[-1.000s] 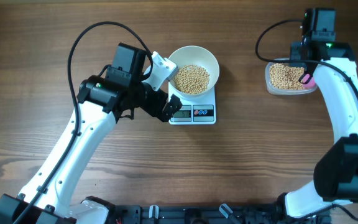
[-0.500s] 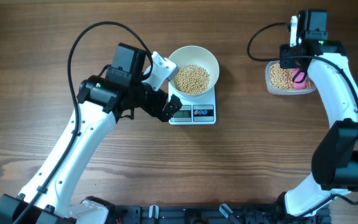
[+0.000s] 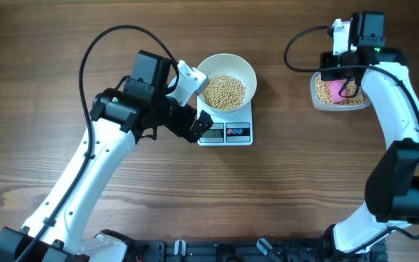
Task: Scoop item into bowl and weigh 150g on scale
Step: 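Dip the pink scoop into the soybeans and lift a scoopful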
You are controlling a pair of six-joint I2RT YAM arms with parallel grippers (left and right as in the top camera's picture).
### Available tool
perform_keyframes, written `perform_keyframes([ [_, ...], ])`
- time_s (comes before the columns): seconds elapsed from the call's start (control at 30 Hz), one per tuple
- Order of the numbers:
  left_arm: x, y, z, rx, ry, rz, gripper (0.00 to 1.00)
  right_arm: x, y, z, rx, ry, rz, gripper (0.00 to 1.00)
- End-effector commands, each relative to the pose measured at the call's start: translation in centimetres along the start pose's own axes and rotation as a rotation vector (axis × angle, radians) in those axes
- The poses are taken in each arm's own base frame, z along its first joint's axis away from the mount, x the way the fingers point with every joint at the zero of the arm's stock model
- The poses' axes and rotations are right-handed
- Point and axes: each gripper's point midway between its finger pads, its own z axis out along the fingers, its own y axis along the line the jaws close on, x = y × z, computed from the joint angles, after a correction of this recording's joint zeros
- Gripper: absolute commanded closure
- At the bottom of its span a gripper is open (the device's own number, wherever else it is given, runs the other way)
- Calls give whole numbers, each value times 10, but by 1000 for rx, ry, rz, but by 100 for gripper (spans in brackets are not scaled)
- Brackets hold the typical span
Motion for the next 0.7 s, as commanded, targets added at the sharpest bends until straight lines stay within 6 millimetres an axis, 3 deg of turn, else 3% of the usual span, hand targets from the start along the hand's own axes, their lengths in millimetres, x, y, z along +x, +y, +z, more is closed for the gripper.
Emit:
perform_keyframes([
  [0.0,-5,-3,-4,12,-18,22,0,-3,24,6,-128,-1,45,96],
  [0.17,-5,-3,-4,12,-18,22,0,-4,25,4,-177,-4,151,96],
  [0.37,-5,-3,-4,12,-18,22,0,-3,5,2,-215,-11,279,96],
  [0.67,-5,-3,-4,12,-18,22,0,-8,0,-9,-371,-47,344,96],
])
